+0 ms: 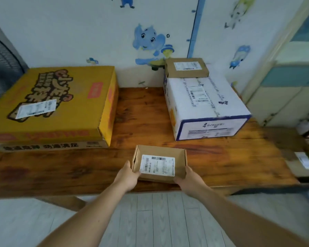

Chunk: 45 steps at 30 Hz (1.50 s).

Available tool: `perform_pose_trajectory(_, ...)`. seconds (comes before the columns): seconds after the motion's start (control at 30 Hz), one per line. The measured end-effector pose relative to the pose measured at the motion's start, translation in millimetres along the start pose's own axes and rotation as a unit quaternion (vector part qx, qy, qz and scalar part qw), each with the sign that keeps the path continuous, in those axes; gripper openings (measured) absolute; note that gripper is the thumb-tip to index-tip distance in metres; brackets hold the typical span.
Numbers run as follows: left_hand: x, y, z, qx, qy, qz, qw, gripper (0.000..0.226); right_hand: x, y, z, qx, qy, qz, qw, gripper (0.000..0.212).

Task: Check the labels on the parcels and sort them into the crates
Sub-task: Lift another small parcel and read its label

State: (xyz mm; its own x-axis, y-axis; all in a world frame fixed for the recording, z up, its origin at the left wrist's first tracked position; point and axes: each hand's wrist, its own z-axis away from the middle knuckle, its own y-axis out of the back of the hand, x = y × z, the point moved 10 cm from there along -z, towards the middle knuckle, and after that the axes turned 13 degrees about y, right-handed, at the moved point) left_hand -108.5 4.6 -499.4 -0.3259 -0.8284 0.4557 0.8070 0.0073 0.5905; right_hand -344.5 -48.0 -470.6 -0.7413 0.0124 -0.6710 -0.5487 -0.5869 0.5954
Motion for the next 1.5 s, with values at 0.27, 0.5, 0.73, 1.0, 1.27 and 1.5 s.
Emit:
perform_pose_trajectory(0.27,26.2,-46.8,19.0,0.0,0.015,-0.018,1.0,0.056,59.6,43.7,5.9,0.042,-0.046,-0.027,0.998,0.042)
perform_pose_trajectory(0.5,44.7,-23.9,40.3,0.033,0.001,0.134,0.99,0.061,37.6,51.3,6.6,0.045,0.001,-0.016,0.999,0.036)
perform_pose_trajectory(0.73,73.5,44.5,56.6,0.027,-0.035,0.309,0.95,0.056,-23.9,58.9,13.2,0.086,0.059,-0.075,0.992,0.045)
perform_pose_trajectory(1.0,123.2,133.6,102.8,0.005,-0.146,0.375,0.916,0.054,-106.9,90.5,25.4,0.146,0.133,-0.098,0.975,0.058)
perform_pose_trajectory(1.27,164.6,212.4,161.0,0.049,-0.262,0.288,0.92,0.049,-176.4,157.2,46.3,0.23,0.184,-0.076,0.953,0.075)
perform_pose_trajectory(1.5,198.4,225.1,215.9,0.038,-0.333,0.169,0.927,0.04,-236.1,167.4,67.9,0.179,0.266,-0.07,0.945,0.047)
